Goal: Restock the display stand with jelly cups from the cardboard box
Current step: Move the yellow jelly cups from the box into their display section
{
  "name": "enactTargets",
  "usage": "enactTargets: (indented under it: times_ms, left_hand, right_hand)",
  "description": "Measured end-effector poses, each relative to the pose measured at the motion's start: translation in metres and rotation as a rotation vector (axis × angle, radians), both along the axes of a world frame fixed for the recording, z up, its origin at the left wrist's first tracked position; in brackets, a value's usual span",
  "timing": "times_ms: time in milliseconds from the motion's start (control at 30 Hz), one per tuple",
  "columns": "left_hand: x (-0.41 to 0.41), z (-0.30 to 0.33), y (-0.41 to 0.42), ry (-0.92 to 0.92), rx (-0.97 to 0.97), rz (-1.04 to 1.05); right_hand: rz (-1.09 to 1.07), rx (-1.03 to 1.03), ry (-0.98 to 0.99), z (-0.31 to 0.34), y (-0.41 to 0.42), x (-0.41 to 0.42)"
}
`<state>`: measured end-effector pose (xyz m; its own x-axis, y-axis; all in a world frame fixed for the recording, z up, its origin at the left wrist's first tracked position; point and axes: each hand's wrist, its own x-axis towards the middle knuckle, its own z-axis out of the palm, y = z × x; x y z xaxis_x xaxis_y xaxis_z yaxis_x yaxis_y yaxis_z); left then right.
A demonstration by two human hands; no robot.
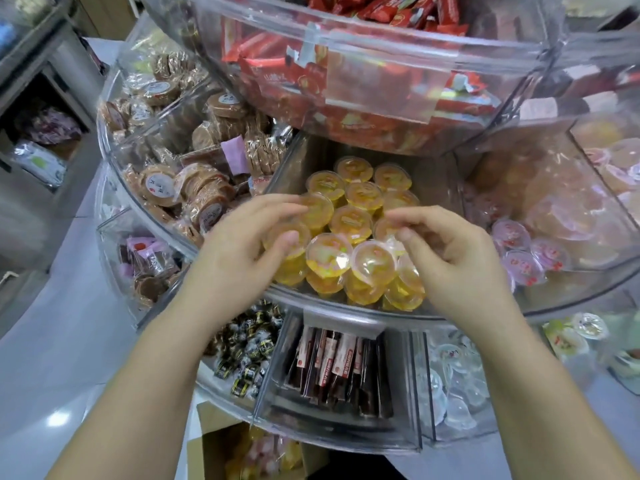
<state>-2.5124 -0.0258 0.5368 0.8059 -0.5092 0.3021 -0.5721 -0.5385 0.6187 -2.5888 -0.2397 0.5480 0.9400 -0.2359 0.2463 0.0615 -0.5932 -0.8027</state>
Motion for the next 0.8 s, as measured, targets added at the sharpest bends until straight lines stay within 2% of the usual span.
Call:
enactTargets:
  times_ms: [100,167,300,433,567,667,800]
  left_hand:
    - [-0.036,-0.005,0.041,0.081,-0.279,0.114]
    - [-0.065,-0.017,0.072,0.128,-0.372,0.204]
    - [-0.125,-0.07,0.135,0.285,-0.418,0.43]
    - [-0.183,-0.175,0.192,0.565,-0.404,0.642]
    - [-0.236,-0.305,0.22,0.833,-0.34,0.795]
    - [-0.262,-0.41,0.22,1.024,-0.269,0.809]
    - [-0.276,-0.548,0.212,1.192,-0.173,0.835]
  right_hand:
    - [0.127,0.137,0.016,0.006,0.045,-0.019]
    - [0.231,0.2,0.08,-0.002,0.081,-0.032]
    - [0.419,0.257,0.307,-0.054,0.152,-0.06]
    - [0.524,0.303,0.67,-0.161,0.21,-0.088]
    - [0.542,0.076,1.027,-0.314,0.23,-0.118]
    - [0.565,-0.132,1.234,-0.429,0.226,-0.13]
    - [0.685,-0.427,1.283,-0.566,0.225,-0.131]
